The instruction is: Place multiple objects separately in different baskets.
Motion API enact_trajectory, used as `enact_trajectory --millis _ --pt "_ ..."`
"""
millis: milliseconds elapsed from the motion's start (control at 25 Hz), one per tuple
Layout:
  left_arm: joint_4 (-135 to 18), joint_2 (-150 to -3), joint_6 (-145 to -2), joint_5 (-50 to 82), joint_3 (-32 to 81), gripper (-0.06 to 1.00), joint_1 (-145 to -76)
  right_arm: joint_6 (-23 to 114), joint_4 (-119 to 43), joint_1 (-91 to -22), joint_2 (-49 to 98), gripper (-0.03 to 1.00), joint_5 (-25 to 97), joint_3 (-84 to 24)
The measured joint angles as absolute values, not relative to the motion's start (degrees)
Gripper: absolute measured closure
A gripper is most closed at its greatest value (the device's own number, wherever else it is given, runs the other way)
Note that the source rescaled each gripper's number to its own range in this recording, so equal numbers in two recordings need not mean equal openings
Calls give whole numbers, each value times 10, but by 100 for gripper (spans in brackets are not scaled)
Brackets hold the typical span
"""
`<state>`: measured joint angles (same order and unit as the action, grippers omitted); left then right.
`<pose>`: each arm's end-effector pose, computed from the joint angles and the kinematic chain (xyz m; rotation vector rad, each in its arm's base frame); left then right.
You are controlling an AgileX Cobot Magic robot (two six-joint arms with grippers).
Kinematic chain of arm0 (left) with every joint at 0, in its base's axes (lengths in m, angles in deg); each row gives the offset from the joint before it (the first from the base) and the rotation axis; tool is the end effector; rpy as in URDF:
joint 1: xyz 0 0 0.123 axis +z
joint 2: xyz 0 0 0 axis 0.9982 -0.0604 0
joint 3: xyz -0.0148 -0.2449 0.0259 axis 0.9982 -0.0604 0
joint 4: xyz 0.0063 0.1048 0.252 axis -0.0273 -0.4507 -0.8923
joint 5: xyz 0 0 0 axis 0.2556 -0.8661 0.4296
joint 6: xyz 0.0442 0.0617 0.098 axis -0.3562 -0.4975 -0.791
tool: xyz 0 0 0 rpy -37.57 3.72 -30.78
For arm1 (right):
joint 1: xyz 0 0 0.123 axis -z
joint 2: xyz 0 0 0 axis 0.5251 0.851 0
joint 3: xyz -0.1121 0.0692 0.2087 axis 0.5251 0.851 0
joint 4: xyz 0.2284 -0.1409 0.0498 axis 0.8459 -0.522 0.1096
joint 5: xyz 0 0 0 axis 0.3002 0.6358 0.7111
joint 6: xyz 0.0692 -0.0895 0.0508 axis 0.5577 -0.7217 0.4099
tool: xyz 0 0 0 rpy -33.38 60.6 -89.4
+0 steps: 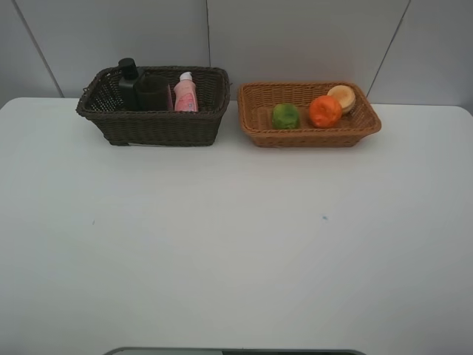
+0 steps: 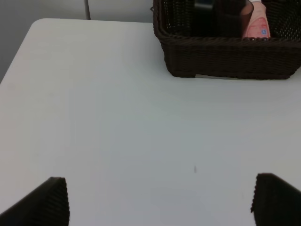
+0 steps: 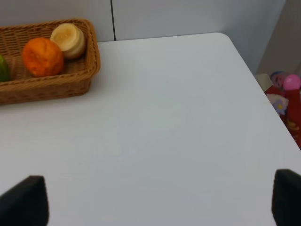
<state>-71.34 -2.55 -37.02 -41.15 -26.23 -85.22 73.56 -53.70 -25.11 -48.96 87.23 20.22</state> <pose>0.0800 0.0005 0.2742 -0.0634 2.0371 -0.0263 0.0765 -0.0239 0.2808 0.2129 2.0017 -0.1827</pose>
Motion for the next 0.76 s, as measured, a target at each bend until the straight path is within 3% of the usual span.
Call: enact_trajectory --millis 760 --pt "-713 -26 -370 -412 -262 -5 -852 736 -535 -251 -490 -3 872 202"
